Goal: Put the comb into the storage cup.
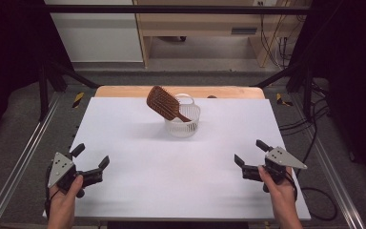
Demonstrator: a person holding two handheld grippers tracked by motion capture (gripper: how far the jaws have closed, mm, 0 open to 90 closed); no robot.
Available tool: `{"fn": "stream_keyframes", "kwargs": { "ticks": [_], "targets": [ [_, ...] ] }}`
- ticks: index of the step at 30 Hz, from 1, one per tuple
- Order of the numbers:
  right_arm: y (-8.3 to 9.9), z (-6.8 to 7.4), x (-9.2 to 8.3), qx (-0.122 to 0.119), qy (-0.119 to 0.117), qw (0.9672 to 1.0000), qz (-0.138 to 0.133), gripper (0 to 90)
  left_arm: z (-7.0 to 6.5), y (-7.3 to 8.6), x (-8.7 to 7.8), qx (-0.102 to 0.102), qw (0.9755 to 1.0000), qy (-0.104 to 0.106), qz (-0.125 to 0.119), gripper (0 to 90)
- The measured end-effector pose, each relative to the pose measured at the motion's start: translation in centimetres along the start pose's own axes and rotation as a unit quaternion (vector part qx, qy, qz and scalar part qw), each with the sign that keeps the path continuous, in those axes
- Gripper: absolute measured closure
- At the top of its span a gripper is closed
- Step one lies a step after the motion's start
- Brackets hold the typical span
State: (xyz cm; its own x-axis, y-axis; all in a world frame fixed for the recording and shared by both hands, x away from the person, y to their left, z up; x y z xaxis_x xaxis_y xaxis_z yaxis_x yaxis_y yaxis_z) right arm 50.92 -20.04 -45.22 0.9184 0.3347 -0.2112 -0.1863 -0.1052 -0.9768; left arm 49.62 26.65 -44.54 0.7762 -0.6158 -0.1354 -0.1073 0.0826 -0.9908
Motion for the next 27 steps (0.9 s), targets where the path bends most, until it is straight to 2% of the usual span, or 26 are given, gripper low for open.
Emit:
{"fn": "stream_keyframes", "kwargs": {
  "ticks": [12,27],
  "targets": [
    [1.6,-2.4,-1.5,0.003,0.019,0.9998,0.006,3.7,-0.7,0.3,0.4,0.002,0.9999,0.012,0.008,2.5],
    [2.6,-3.0,-1.6,0.015,0.021,0.9996,0.006,3.7,-2.0,0.7,1.1,0.003,0.9993,0.033,0.017,2.5]
  ]
}}
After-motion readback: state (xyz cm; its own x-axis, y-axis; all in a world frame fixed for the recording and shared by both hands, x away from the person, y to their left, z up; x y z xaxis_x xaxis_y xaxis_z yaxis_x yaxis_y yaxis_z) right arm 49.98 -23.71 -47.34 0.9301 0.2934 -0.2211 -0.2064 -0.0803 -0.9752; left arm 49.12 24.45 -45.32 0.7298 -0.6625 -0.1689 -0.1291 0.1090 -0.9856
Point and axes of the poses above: each handheld gripper's, and its own axes: x roughly forward along the jaws, y roughly out of its underside, z roughly to its left, the point moved 10 cm from there along x, roughly forward along the jaws, and after that the axes turned 12 degrees about y, right-handed, at the moved point
